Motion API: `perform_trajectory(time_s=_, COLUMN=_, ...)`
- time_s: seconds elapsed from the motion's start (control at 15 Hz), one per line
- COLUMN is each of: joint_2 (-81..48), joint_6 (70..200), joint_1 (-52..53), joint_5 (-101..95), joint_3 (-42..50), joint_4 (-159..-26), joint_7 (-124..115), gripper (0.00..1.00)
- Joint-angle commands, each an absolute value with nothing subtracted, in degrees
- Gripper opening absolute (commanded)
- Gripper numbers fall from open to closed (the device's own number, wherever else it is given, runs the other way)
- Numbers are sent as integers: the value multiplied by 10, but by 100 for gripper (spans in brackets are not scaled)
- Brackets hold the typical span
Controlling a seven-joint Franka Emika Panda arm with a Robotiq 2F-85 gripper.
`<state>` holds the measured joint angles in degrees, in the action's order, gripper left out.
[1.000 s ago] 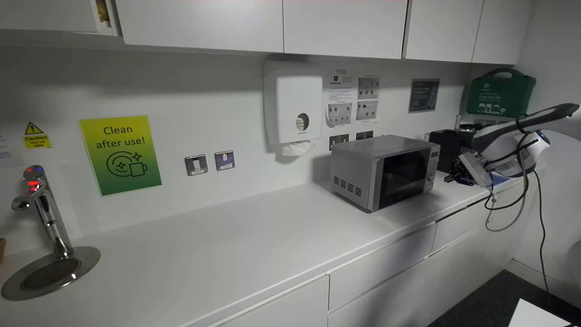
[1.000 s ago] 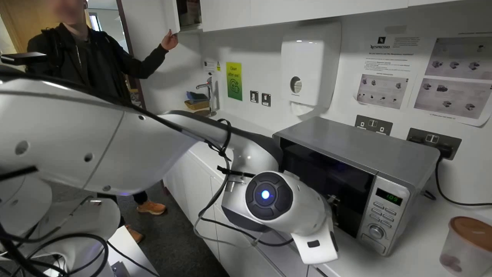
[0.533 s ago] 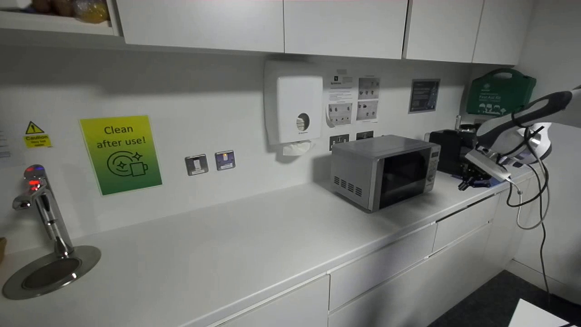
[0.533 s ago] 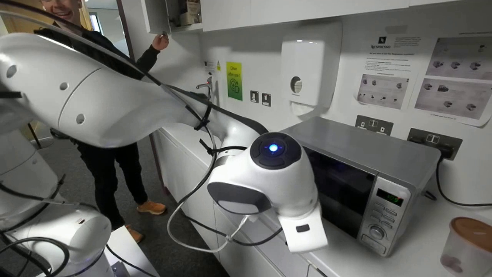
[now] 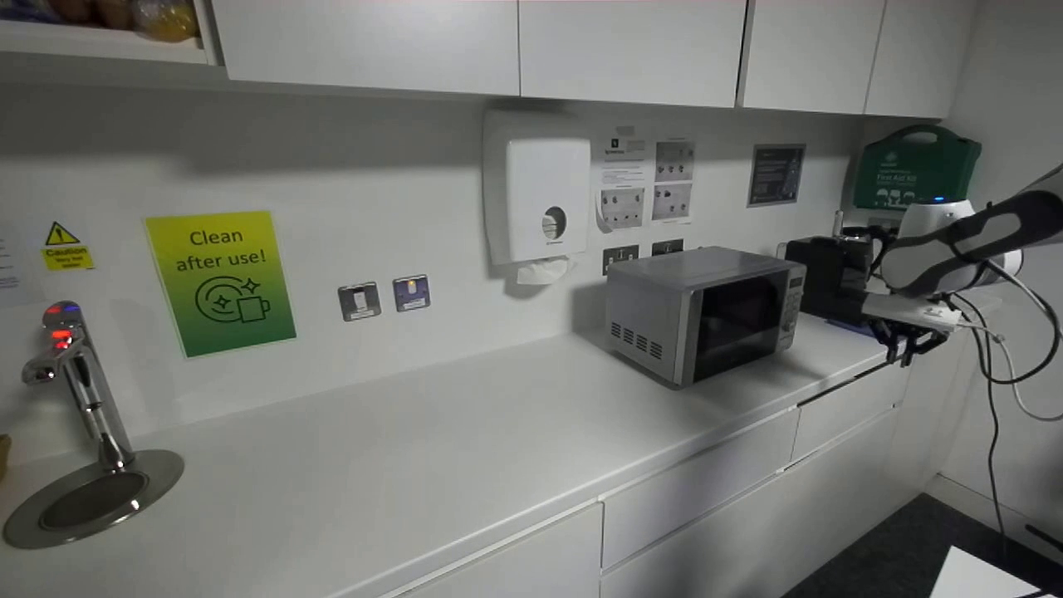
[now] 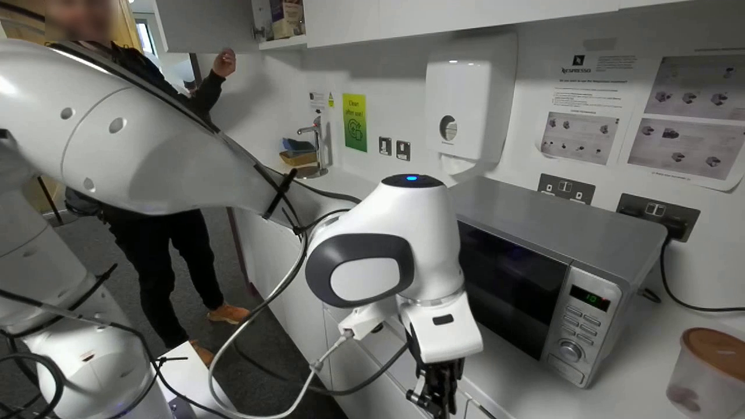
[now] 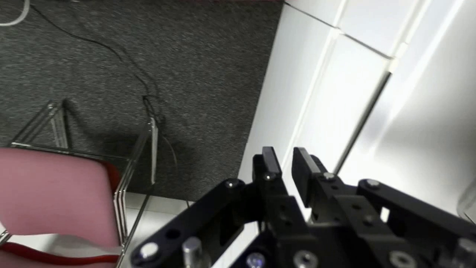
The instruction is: Press the left lower button on the microwave
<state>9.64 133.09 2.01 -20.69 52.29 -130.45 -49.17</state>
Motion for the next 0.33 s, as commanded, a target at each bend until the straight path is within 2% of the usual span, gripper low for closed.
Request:
perform_trajectory(time_s=0.0, joint_2=83, joint_6=1327, joint_1=-81, joint_5=-174, joint_3=424, joint_4=-1305, joint_7=-470, gripper=23)
perform_trajectory(time_s=0.13, joint_2=81, joint_6=1328, joint_1=-103, joint_5=-169, joint_3=403, joint_4=-1306, joint_7=-470, gripper=39)
perform_trajectory(time_s=0.27, joint_2=76, joint_6=1329, joint_1=-104, joint_5=-169, joint_3=401, joint_4=-1305, joint_7=-471, gripper=41)
